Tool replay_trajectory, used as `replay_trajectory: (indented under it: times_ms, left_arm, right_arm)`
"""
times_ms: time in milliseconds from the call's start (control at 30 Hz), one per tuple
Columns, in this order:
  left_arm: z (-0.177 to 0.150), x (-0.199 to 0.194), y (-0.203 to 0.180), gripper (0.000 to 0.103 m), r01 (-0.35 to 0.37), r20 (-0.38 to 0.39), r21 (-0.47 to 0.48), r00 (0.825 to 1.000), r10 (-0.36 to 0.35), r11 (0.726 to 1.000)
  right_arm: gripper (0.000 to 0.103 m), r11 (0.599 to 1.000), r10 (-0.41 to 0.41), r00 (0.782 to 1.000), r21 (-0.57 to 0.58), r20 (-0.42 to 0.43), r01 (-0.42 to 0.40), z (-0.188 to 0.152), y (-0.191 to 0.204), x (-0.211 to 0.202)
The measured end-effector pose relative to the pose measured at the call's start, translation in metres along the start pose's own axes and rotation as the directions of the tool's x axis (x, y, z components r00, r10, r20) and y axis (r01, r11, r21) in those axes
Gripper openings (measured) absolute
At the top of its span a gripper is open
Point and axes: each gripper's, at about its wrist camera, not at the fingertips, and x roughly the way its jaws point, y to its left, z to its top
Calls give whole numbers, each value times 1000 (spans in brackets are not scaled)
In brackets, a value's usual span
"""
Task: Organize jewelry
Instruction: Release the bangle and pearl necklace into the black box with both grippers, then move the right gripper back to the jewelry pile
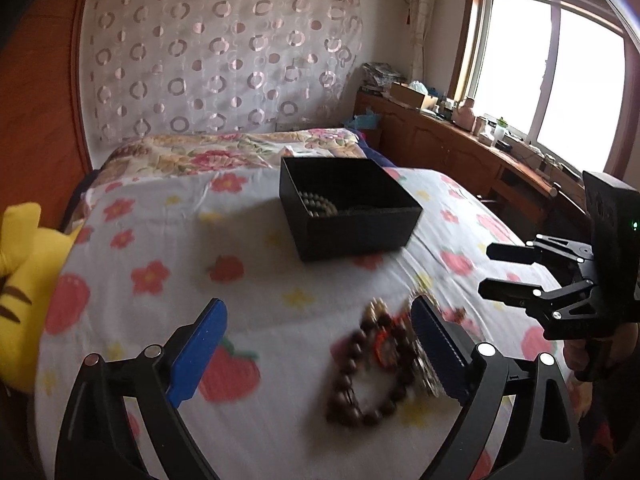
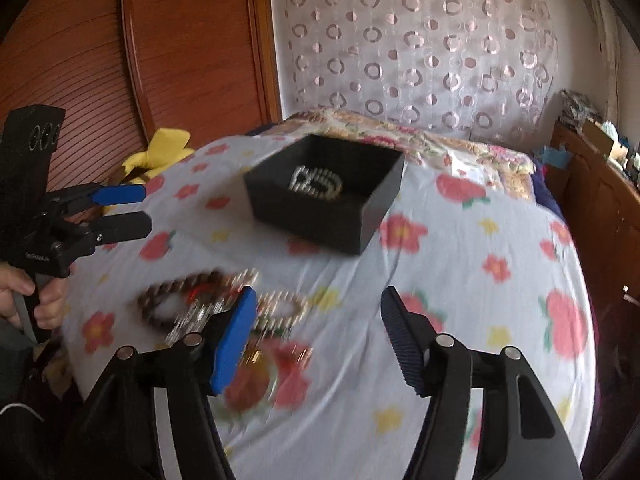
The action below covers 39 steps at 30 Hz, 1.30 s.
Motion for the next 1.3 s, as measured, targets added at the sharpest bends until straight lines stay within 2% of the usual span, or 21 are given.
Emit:
replay_trajectory:
  times_ms: [200, 433, 833, 867, 900, 967, 1000, 1033, 1067, 1133, 1200, 1300]
  left_arm:
    - [-24, -15, -3, 90, -11, -2, -17, 1000, 11, 1000]
    - [-42, -29, 1, 90, -30, 1, -41, 1000, 30, 999]
    - [-49, -38, 9, 90, -41, 7, -72, 999, 42, 997]
    - [-49, -38, 9, 90, -43, 6, -72, 999, 43, 996]
    - [-50, -38, 9, 90, -44, 5, -72, 999, 44, 996]
    - [-51, -38, 8, 90, -43, 5, -73, 999, 43, 996]
    - [-51, -38, 8, 90, -43, 5, -71, 999, 44, 997]
    - [-51, -38, 7, 90, -45, 5, -68, 999, 45, 997]
    - [-51, -38, 7, 90, -45, 5, -65, 999, 46, 997]
    - [-51, -38, 7, 90, -44, 6, -68, 999, 44, 997]
    - [-51, -38, 6, 90, -44, 10, -68, 999, 45, 997]
    - [-51, -40, 5, 90, -41, 15, -68, 999, 43, 997]
  right_arm:
    - [66, 999, 45, 999, -10, -20, -45, -15, 23, -1]
    - [66, 992, 96, 993, -81, -74, -102, -21, 68, 19]
    - [71, 983, 20, 993, -178, -120, -42, -18, 85, 34]
    - [69, 982, 9, 993, -187, -122, -32, -18, 86, 35]
    - [62, 981, -1, 993, -192, -121, -22, -19, 85, 34]
    - [61, 983, 9, 993, -183, -117, -31, -19, 81, 30]
    - [47, 984, 32, 993, -173, -111, -51, -19, 79, 27]
    - [45, 985, 39, 994, -163, -98, -55, -19, 77, 22]
    - [35, 986, 51, 994, -153, -93, -65, -18, 76, 19]
    - [31, 988, 61, 996, -135, -71, -70, -15, 73, 11]
    - [21, 990, 66, 996, -124, -55, -72, -12, 72, 6]
    - [19, 991, 69, 997, -115, -33, -72, -6, 67, -2]
